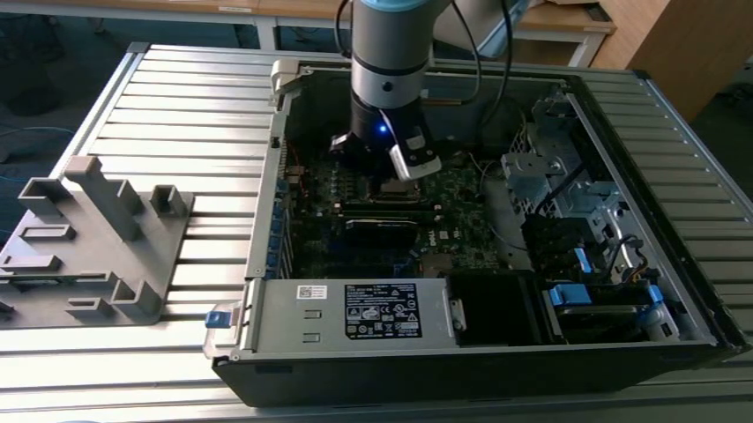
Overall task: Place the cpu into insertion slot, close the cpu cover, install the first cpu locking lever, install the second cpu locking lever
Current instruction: 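Install the second cpu locking lever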
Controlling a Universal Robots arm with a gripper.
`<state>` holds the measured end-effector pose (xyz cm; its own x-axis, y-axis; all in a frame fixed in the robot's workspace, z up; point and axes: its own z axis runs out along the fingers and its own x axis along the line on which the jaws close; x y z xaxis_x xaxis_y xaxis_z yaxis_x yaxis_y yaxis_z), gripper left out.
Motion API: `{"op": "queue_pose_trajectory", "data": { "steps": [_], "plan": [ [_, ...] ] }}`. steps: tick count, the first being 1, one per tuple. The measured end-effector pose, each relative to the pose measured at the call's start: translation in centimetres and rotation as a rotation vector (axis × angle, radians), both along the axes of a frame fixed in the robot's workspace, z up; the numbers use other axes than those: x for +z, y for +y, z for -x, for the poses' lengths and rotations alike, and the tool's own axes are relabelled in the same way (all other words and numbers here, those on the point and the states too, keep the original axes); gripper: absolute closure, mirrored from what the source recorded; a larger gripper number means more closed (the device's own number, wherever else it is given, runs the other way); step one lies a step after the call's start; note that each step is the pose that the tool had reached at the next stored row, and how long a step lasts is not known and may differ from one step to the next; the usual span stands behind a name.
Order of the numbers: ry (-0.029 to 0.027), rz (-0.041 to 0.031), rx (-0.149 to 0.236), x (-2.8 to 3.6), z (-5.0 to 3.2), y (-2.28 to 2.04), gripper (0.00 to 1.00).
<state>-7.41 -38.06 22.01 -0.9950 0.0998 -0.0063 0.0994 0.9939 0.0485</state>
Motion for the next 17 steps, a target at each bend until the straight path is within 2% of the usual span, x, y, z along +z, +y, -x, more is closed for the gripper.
{"op": "queue_pose_trajectory", "data": {
  "steps": [5,17],
  "plan": [
    [0.0001,0.0,0.0,-0.56,0.24,-0.01,0.89],
    [0.0001,0.0,0.0,-1.2,0.26,-0.01,0.89]
  ]
}}
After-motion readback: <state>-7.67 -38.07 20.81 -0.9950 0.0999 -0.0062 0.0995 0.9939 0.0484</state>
